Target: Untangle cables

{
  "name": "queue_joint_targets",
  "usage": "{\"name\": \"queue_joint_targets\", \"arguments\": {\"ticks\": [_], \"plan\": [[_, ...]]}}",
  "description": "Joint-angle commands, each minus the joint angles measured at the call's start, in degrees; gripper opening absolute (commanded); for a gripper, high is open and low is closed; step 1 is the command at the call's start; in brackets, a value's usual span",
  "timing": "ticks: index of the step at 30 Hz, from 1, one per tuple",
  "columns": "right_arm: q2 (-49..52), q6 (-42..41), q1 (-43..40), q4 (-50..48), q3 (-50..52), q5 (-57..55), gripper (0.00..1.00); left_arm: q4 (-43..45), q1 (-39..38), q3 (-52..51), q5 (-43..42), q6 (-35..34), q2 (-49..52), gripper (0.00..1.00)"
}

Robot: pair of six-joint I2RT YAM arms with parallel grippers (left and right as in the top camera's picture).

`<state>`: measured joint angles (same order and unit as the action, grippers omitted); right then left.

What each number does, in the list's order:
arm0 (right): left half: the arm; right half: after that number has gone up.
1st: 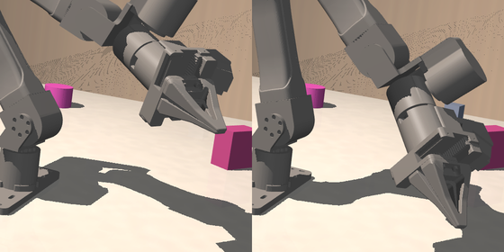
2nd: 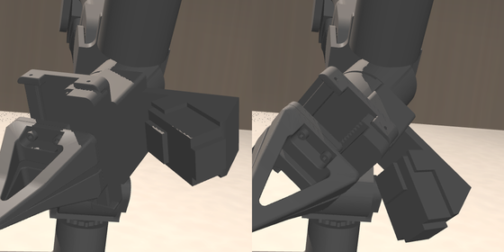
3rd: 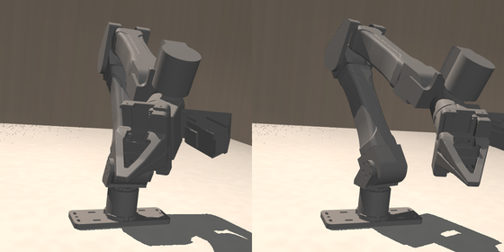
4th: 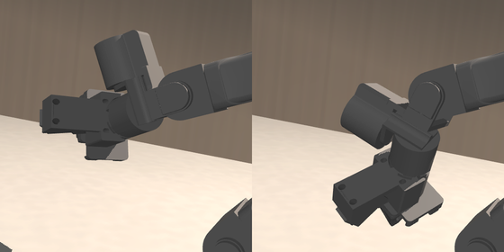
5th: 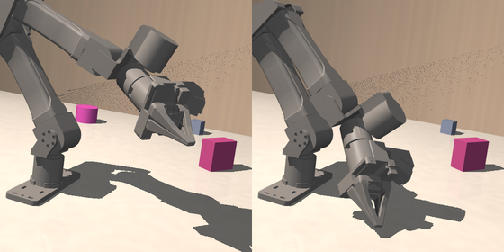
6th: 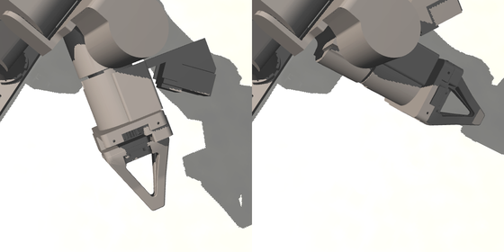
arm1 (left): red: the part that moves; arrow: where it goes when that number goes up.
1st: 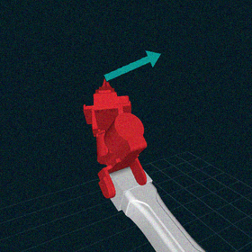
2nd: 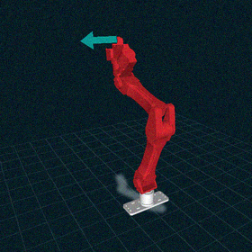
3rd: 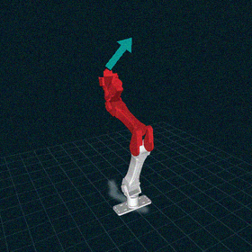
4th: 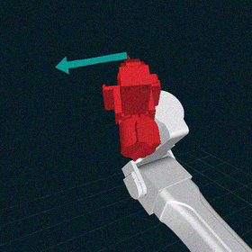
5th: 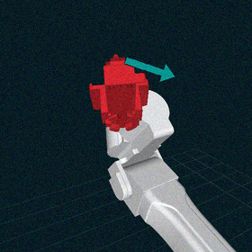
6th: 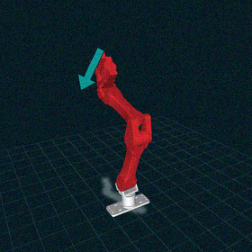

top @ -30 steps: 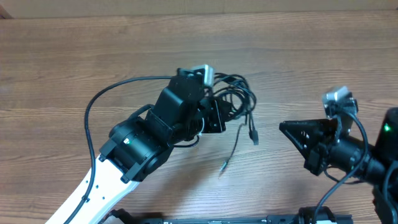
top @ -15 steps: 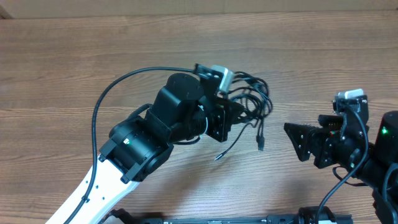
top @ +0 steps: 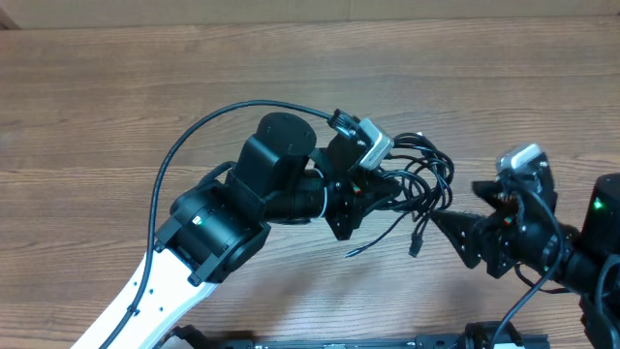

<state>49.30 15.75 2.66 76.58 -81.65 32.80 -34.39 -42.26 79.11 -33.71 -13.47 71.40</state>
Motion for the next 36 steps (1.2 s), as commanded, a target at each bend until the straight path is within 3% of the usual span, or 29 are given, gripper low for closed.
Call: {"name": "queue_joint_targets", "arguments": {"ticks": [1, 4, 7, 16, 22, 27, 31, 36], "plan": [[0.0, 3.19, -0.11, 0.09, -0.44, 4.83, 0.52, 1.57, 0.24, 0.87, -3.37, 1.49, -0.15, 0.04], [0.0, 3.19, -0.11, 0.07, -0.44, 4.83, 0.33, 1.66, 0.24, 0.87, -3.41, 1.49, -0.15, 0.04], [0.0, 3.19, -0.11, 0.24, -0.44, 4.85, 0.04, 1.7, 0.24, 0.87, -3.39, 1.46, -0.15, 0.04], [0.0, 3.26, -0.11, 0.7, -0.44, 6.8, 0.04, 1.81, 0.24, 0.87, -3.13, 1.01, -0.15, 0.04], [0.0, 9.62, -0.11, 3.61, -0.44, 16.04, 0.04, 2.16, 0.24, 0.87, 5.62, -9.66, -0.15, 0.04], [0.0, 13.31, -0.11, 6.73, -0.44, 20.31, 0.04, 6.08, 0.24, 0.87, 6.05, -13.68, -0.15, 0.04], [0.0, 13.51, -0.11, 8.94, -0.44, 20.22, 0.04, 7.89, 0.26, 0.87, 6.12, -13.99, -0.15, 0.04], [0.0, 19.98, -0.11, 15.89, -0.44, 17.84, 0.04, 7.98, 0.66, 0.87, 7.8, -14.01, -0.15, 0.04]]}}
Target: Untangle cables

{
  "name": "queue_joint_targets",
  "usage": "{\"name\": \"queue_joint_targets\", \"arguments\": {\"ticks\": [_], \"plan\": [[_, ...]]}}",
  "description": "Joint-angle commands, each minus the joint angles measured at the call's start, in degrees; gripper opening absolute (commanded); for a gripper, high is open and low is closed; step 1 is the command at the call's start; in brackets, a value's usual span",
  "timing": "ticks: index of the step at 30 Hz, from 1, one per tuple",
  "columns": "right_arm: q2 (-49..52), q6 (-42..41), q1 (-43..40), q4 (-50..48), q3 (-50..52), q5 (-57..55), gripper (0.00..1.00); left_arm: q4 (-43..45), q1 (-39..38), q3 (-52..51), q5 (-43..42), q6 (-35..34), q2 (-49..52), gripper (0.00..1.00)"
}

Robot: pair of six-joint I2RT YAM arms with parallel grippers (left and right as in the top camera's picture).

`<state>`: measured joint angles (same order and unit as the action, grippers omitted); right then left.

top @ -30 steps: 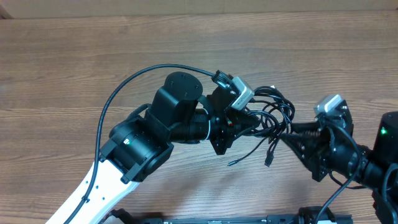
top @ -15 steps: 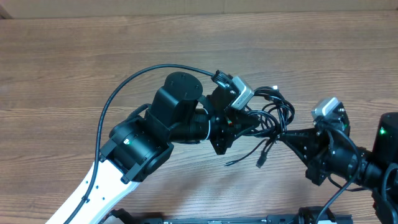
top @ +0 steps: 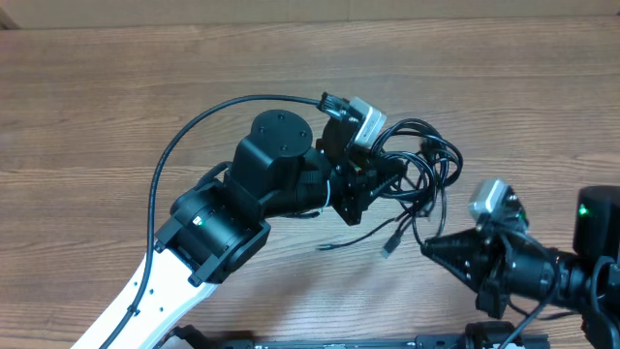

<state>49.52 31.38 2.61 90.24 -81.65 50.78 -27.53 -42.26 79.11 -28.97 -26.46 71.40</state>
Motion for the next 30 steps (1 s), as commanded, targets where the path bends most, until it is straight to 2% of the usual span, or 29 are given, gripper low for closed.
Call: {"name": "queue_joint_targets", "arguments": {"ticks": [1, 6, 9, 10, 11, 12, 13, 14, 17, 20, 22, 26, 28, 29, 30], "plan": [[-0.22, 4.74, -0.07, 3.85, -0.44, -1.9, 0.04, 1.25, 1.09, 0.87, 3.04, -1.05, -0.17, 0.04], [-0.22, 4.72, -0.07, 4.94, -0.44, -3.19, 0.04, 1.44, 3.72, 0.87, 2.95, -3.8, -0.2, 0.04], [-0.22, 4.57, -0.07, 3.63, -0.44, -4.83, 0.04, 1.22, 3.89, 0.87, 0.85, -1.81, -0.2, 0.04], [-0.22, 4.11, -0.07, 3.17, -0.44, -5.27, 0.14, 1.22, 3.89, 0.87, -0.04, -1.01, -0.2, 0.04], [-0.22, 1.14, -0.07, 1.31, -0.44, -6.86, 0.47, 1.22, 3.89, 0.87, -1.62, 0.5, -0.2, 0.04], [-0.22, -1.44, -0.07, -0.42, -0.44, -8.35, 0.75, 1.18, 3.89, 0.87, -3.54, 2.67, -0.2, 0.04], [-0.22, -5.2, -0.07, -2.78, -0.44, -10.49, 0.85, 1.18, 3.89, 0.87, -5.25, 4.83, -0.2, 0.04], [-0.22, -9.75, -0.07, -5.55, -0.44, -13.38, 0.9, 1.18, 3.89, 0.87, -6.69, 6.71, -0.2, 0.04], [-0.17, -16.65, -0.07, -10.75, -0.44, -18.29, 0.92, 0.66, 3.89, 0.87, -11.04, 10.45, -0.2, 0.04], [-0.17, -18.1, -0.07, -13.2, -0.44, -18.1, 0.91, 0.39, 3.89, 0.87, -11.56, 11.08, -0.17, 0.04], [-0.15, -18.1, -0.07, -14.1, -0.44, -18.08, 0.87, 0.39, 3.87, 0.87, -11.58, 11.06, -0.17, 0.04], [-0.15, -17.94, -0.07, -15.19, -0.44, -15.1, 0.65, 0.55, 3.02, 0.87, -11.56, 10.99, -0.15, 0.04], [-0.09, -17.64, -0.07, -15.45, -0.44, -12.57, 0.47, 0.61, 2.54, 0.87, -11.56, 11.02, -0.15, 0.04], [0.02, -17.64, -0.07, -15.41, -0.44, -11.74, 0.41, 0.83, 2.32, 0.87, -11.54, 11.02, -0.15, 0.04], [0.31, -17.66, -0.07, -15.26, -0.44, -11.34, 0.4, 1.25, 2.12, 0.87, -11.52, 10.58, -0.15, 0.04]]}}
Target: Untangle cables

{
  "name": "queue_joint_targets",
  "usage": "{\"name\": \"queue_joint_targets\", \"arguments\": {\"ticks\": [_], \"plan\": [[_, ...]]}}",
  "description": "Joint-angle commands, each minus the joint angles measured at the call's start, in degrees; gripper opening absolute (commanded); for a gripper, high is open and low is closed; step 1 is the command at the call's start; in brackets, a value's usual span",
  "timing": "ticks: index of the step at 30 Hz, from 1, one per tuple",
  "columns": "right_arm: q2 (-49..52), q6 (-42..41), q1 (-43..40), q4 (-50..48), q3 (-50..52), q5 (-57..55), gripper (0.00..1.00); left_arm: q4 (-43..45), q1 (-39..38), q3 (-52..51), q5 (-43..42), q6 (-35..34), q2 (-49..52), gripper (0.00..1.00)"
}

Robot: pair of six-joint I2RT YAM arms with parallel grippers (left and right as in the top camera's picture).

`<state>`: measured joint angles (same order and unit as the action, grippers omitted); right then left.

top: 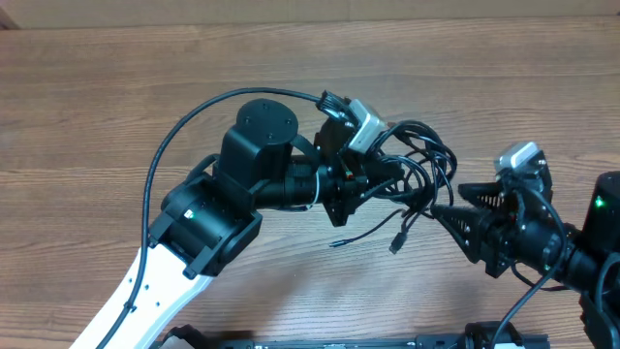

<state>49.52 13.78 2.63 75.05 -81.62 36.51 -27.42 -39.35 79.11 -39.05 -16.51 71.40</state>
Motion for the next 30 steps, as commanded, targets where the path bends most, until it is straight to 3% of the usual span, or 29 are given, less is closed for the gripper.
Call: {"name": "queue_joint_targets", "arguments": {"ticks": [1, 7, 9, 10, 11, 17, 24, 30], "plan": [[0.42, -0.04, -0.09, 0.02, -0.46, 3.04, 0.41, 1.38, -0.81, 0.87, -1.46, 0.63, -0.15, 0.04], [1.42, 0.17, -0.09, 0.24, -0.44, 4.31, 0.38, 2.38, -0.81, 0.87, -1.22, -1.55, -0.15, 0.04], [1.55, 0.17, -0.09, 0.22, -0.44, 4.31, 0.24, 2.38, -0.79, 0.87, -1.22, -1.57, -0.15, 0.04], [1.6, 0.15, -0.09, 0.22, -0.44, 4.31, 0.06, 2.38, -0.79, 0.87, -1.2, -1.55, -0.15, 0.04], [1.62, 0.15, -0.09, 0.22, -0.42, 4.31, 0.04, 2.38, -0.79, 0.87, -1.18, -1.55, -0.15, 0.04], [1.62, 0.48, -0.09, 0.52, -0.39, 4.35, 0.04, 2.1, -0.79, 0.87, 3.69, -5.53, -0.15, 0.04], [1.62, 15.37, -0.09, 6.1, -0.39, 14.27, 0.04, 0.79, -0.79, 0.87, 16.37, -18.27, -0.13, 0.04], [1.62, 16.79, -0.09, 7.26, -0.39, 14.6, 0.04, 0.61, -0.76, 0.87, 17.51, -19.1, -0.13, 0.04]]}}
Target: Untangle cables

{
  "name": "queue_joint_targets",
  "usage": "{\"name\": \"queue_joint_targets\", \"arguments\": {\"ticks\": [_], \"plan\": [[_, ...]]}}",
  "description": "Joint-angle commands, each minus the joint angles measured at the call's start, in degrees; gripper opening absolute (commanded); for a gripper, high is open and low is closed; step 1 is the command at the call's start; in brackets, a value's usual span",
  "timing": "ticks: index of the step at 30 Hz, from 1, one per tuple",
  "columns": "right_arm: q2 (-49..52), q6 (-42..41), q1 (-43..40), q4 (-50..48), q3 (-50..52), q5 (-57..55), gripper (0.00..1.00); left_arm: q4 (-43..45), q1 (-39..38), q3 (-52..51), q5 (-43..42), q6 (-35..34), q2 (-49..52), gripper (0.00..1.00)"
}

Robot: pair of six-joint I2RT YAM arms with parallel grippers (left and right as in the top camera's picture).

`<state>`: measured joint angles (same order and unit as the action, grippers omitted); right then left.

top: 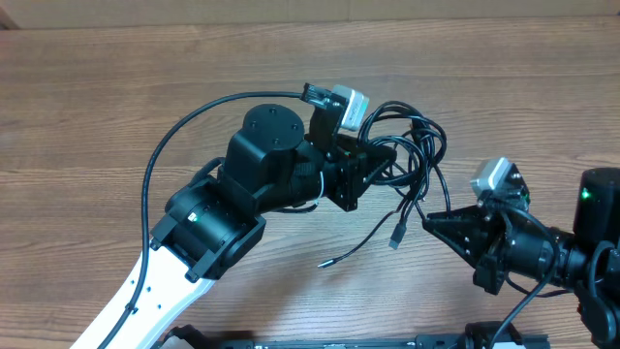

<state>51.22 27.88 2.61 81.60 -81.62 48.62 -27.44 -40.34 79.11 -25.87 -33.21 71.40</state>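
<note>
A black tangle of cables hangs from my left gripper, which is shut on the bundle's left side. Loops spread to the right of the fingers. Two loose ends trail toward the front: a plug and a thin lead. My right gripper sits right of the plug and below the loops, pointing left. Its jaws look spread, with nothing seen between them. One strand drops from the loops to just above its upper finger.
The wooden table runs across the whole view. The left arm's own black cable arcs over its body. The right arm's base stands at the right edge. A dark rail lines the front edge.
The left gripper has tilted and carried the bundle a little farther back, and the loose ends hang longer. The right gripper has moved from beside the loops to a spot lower and nearer the front.
The left gripper held the tangle throughout, shifting it slightly between moments. The right gripper stood close to the bundle's right side, then lay low near the front, then was beside the loops again, and now sits below them by the dangling plug.
</note>
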Motion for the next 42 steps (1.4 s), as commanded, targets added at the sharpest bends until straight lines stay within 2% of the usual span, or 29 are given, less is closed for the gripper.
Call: {"name": "queue_joint_targets", "arguments": {"ticks": [1, 5, 10, 14, 20, 22, 23, 24, 28, 36, 40, 42], "plan": [[-0.09, 2.71, -0.07, 1.05, -0.39, 2.49, 0.04, 0.61, 0.22, 0.87, 4.81, -2.4, -0.13, 0.04], [-0.07, 4.17, -0.07, 4.5, -0.04, 1.97, 0.04, 0.13, 0.26, 0.87, 9.42, -3.78, -0.13, 0.04], [-0.04, 3.48, -0.07, 7.28, 0.04, -1.7, 0.04, -3.43, 0.35, 0.87, 19.1, -13.79, -0.13, 0.04], [-0.04, 3.34, -0.07, 7.39, 0.04, -1.88, 0.04, -5.81, 0.35, 0.87, 21.77, -20.41, -0.13, 0.04], [-0.04, -6.67, -0.07, 2.86, 0.04, -7.08, 0.04, -6.78, 0.35, 0.87, 21.66, -24.26, -0.15, 0.04], [-0.04, -12.11, -0.07, 0.57, 0.04, -9.97, 0.04, -6.86, 0.35, 0.87, 21.33, -24.24, -0.15, 0.04], [-0.04, -19.28, -0.07, -1.88, 0.04, -14.69, 0.04, -7.13, 0.35, 0.87, 21.31, -24.2, -0.15, 0.04], [-0.04, -22.32, -0.07, -2.71, 0.04, -17.03, 0.04, -7.17, 0.35, 0.87, 21.07, -23.76, -0.15, 0.04], [-0.04, -30.21, -0.07, -5.29, 0.04, -22.05, 0.04, -7.08, 0.2, 0.87, 17.94, -14.49, -0.15, 0.04], [-0.04, -35.43, -0.07, -10.58, 0.04, -22.05, 0.04, -10.43, 0.2, 0.87, 16.85, 11.91, -0.15, 0.04], [-0.04, -35.87, -0.07, -11.3, 0.04, -22.12, 0.04, -12.55, 0.2, 0.87, 17.07, 20.85, -0.15, 0.04], [-0.04, -37.35, -0.07, -11.26, 0.04, -23.78, 0.04, -12.48, 0.26, 0.87, 17.55, 20.81, -0.15, 0.04]]}}
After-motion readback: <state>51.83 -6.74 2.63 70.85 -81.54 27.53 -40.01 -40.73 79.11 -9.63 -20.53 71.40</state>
